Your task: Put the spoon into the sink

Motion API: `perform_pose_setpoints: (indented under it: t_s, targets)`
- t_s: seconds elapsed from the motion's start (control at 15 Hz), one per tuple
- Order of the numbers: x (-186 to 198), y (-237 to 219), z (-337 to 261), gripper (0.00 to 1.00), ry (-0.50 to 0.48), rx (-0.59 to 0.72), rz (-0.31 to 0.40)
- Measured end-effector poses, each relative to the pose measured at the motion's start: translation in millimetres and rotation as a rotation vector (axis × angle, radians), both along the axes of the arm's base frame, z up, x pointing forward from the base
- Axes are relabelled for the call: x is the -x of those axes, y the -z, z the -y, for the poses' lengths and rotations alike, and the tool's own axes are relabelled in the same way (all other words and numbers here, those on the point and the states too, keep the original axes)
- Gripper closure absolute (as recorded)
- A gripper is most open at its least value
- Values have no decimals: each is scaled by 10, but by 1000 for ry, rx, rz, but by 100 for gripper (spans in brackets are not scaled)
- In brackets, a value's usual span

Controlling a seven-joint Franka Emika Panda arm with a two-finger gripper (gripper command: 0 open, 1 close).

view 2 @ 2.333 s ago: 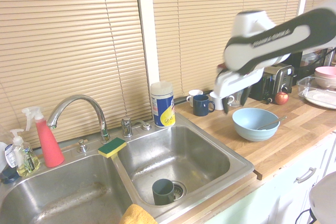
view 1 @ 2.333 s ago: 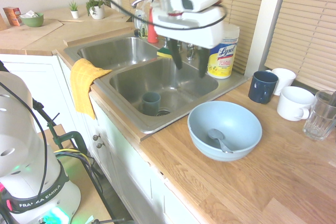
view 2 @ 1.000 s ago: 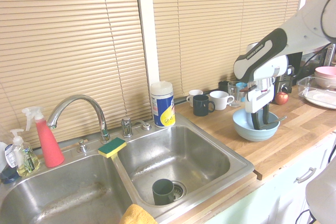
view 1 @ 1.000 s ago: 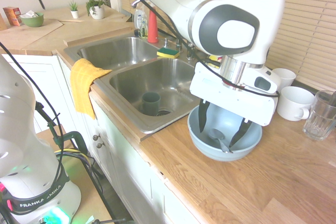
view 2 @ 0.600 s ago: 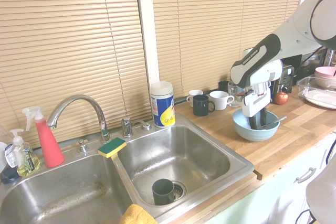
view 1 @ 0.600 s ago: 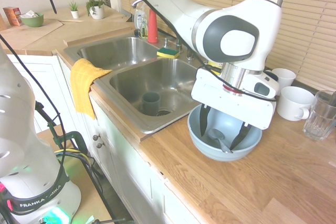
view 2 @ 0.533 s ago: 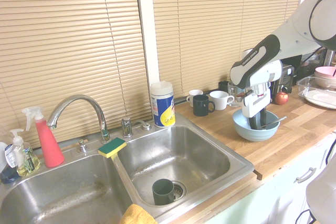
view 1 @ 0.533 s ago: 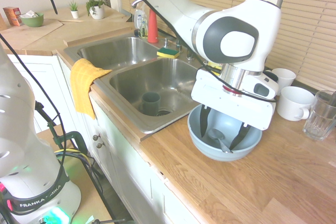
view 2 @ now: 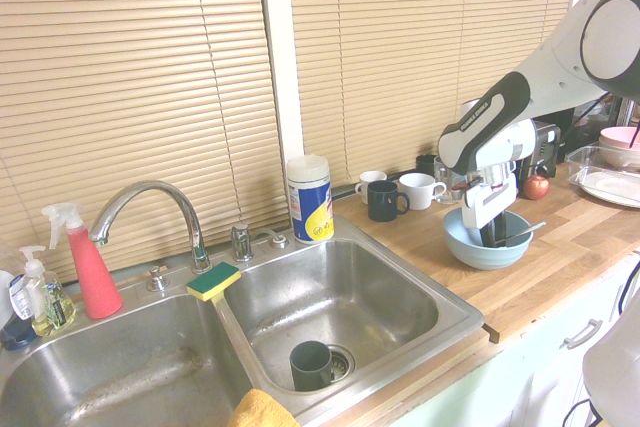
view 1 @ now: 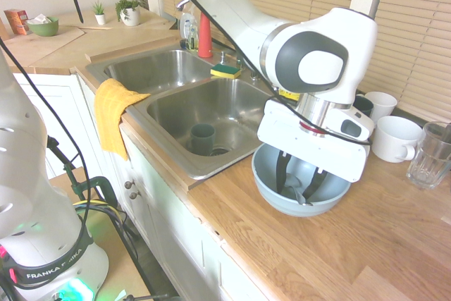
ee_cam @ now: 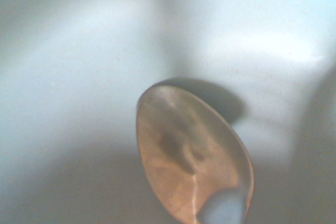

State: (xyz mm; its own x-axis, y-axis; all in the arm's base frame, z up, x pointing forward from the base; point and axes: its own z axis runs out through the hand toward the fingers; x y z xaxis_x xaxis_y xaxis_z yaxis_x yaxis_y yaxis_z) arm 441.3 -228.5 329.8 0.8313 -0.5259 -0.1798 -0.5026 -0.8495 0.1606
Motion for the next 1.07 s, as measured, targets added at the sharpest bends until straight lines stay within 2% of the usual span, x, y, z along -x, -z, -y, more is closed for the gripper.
perform_pose_setpoints:
  t_s: [0.73, 1.07]
  targets:
    - [-29, 5, 3, 100, 6, 11, 11]
    - [-170, -234, 65, 100, 10, 35, 61]
